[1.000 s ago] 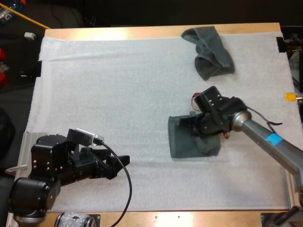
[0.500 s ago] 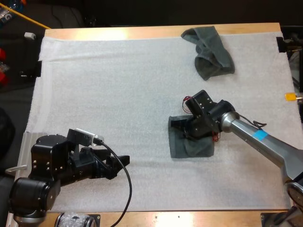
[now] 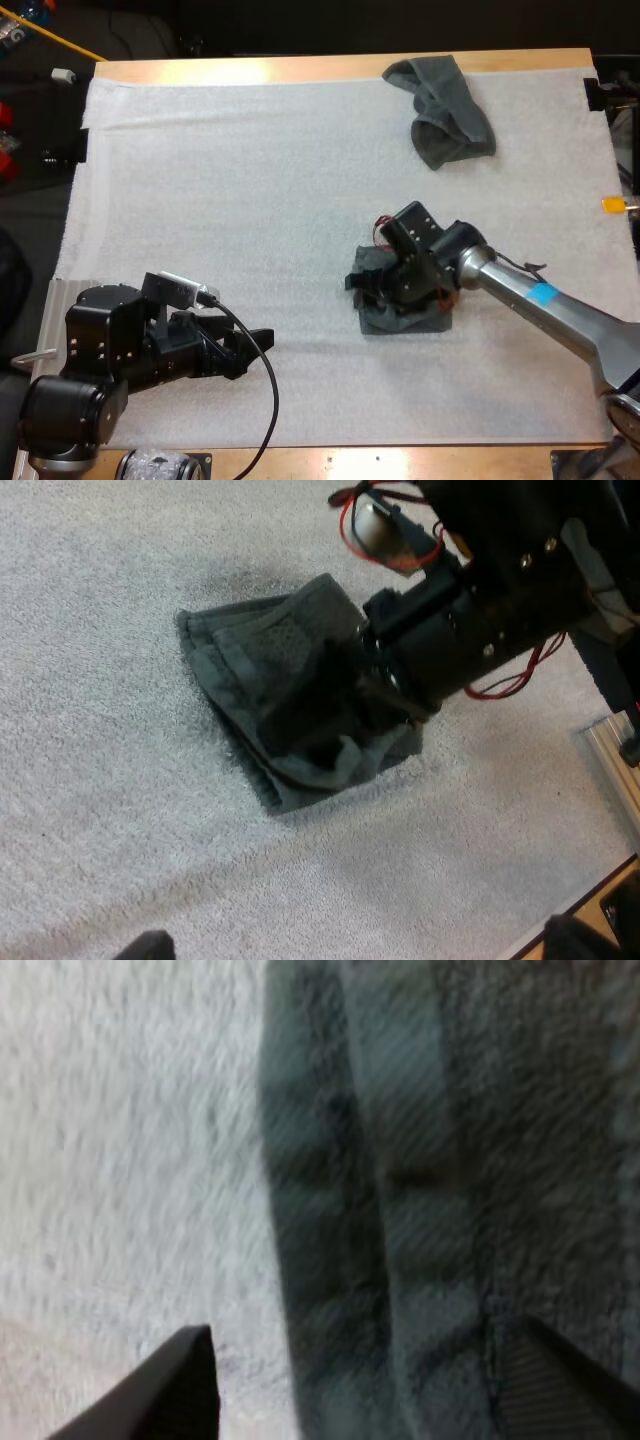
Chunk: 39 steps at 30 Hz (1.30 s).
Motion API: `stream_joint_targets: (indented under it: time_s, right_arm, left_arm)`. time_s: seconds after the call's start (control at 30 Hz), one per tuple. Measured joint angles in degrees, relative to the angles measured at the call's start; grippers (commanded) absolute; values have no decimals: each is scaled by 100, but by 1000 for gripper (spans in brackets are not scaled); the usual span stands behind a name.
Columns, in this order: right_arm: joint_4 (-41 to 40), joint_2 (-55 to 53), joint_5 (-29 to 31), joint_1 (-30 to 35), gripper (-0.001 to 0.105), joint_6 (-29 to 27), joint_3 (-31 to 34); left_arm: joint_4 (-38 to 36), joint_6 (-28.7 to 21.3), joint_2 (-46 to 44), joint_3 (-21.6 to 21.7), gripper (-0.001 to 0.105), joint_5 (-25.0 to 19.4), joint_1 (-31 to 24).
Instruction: Pick towel from pile, fold and stack
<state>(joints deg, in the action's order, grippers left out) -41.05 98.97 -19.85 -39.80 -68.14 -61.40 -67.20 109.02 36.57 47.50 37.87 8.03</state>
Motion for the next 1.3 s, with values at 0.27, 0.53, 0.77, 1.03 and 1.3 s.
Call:
stream_joint_targets:
  time_s: [0.27,0.53,0.77,1.03,1.3]
  right_arm:
    - [331,80,151,-642,59,351,0]
    - [422,106,920,-764,59,392,0]
    - [47,-757,1922,-764,59,51,0]
    - [-799,-2119,2479,-764,59,-395,0]
    - [-1459,-3393,2525,-764,59,-407,0]
  left_arm:
    - [0,0,0,0,69,0,0]
    - [0,0,0,0,69,0,0]
    - [0,0,0,0,69,0,0]
    - [88,0,14,-112,69,0,0]
    - [146,0,14,-424,69,0,0]
